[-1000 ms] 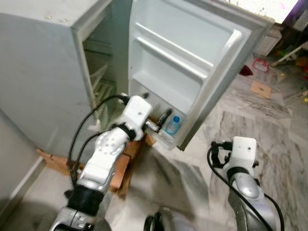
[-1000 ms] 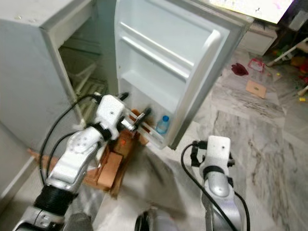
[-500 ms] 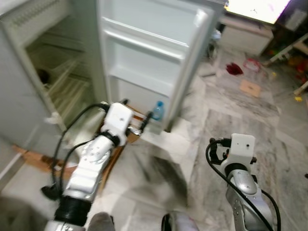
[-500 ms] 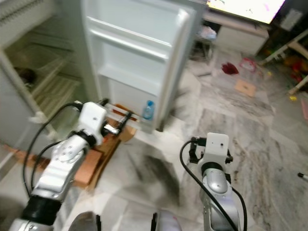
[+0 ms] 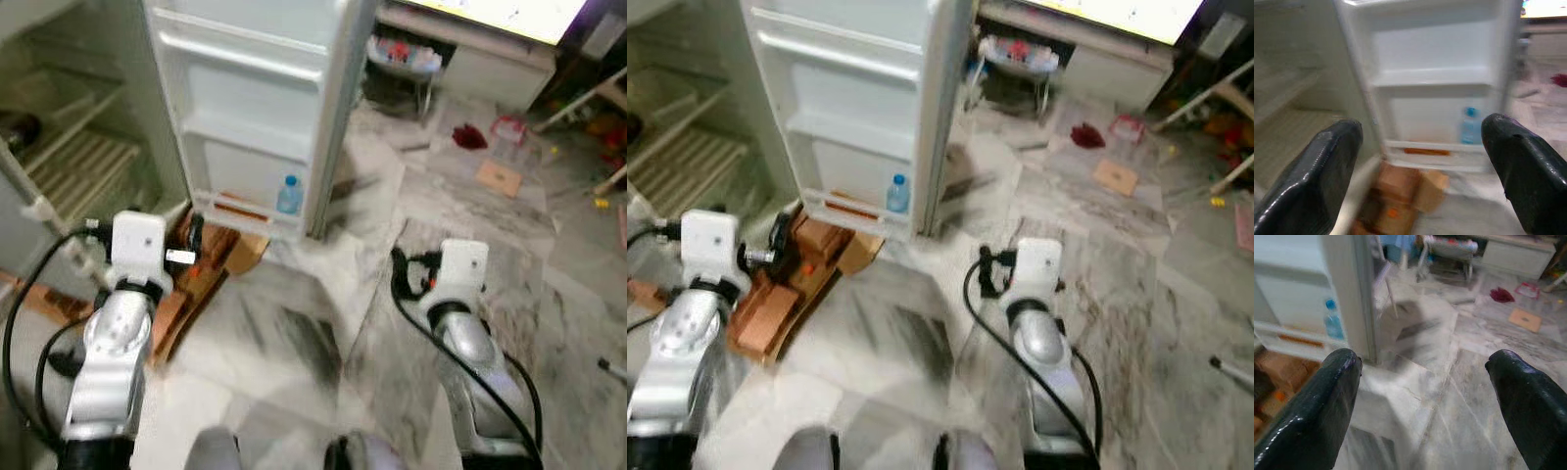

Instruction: Restocking fridge

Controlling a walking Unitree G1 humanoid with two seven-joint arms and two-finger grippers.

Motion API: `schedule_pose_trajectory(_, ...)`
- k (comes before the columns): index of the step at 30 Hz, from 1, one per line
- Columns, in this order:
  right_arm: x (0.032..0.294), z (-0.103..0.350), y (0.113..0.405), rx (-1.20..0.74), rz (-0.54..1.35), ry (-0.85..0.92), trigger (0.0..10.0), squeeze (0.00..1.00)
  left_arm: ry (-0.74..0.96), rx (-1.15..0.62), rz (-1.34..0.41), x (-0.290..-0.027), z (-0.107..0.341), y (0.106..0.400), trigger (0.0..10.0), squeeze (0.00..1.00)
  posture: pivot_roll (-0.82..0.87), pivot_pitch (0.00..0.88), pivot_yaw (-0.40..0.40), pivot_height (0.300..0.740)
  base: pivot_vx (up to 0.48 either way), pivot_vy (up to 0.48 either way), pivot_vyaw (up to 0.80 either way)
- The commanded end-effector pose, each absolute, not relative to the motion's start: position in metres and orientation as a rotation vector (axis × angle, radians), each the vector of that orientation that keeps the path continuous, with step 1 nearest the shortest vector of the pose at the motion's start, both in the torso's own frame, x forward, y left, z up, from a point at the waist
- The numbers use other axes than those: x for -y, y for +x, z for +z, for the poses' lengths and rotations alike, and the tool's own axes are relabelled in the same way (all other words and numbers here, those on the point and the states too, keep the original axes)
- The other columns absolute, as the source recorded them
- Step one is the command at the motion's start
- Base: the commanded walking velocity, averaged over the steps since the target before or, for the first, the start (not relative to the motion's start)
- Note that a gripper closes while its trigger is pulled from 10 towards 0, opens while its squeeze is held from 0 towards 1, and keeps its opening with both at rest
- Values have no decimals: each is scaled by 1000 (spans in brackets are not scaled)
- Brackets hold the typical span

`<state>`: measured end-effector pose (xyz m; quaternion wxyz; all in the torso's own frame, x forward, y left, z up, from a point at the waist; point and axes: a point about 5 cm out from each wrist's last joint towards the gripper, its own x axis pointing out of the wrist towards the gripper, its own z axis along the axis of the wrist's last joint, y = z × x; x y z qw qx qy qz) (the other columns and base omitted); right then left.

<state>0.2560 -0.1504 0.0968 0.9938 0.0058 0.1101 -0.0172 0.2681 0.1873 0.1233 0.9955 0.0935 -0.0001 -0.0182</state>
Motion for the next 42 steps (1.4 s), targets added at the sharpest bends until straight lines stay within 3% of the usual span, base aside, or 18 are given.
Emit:
schedule_pose_trajectory(1, 155, 97, 256, -214, -47, 0, 10000, 0, 199, -18, -67, -179, 120, 267, 10000, 0, 86, 140, -103, 740, 0, -454, 0)
schedule_pose_trajectory(10, 169, 108, 264, -119, -79, -65, 10000, 0, 158, -4, -118, -161, 121, 270, 10000, 0, 43, 95, -75, 740, 0, -434, 0)
schedule_pose_trajectory(19, 160, 117, 271, -52, -52, -45, 10000, 0, 168, 43, -142, -158, 129, 280, 10000, 0, 47, 79, -88, 740, 398, -132, 0)
schedule_pose_trajectory(42, 153, 119, 271, -28, -51, -46, 10000, 0, 171, 34, -194, -151, 124, 284, 10000, 0, 2, 112, -72, 740, 480, 0, -800)
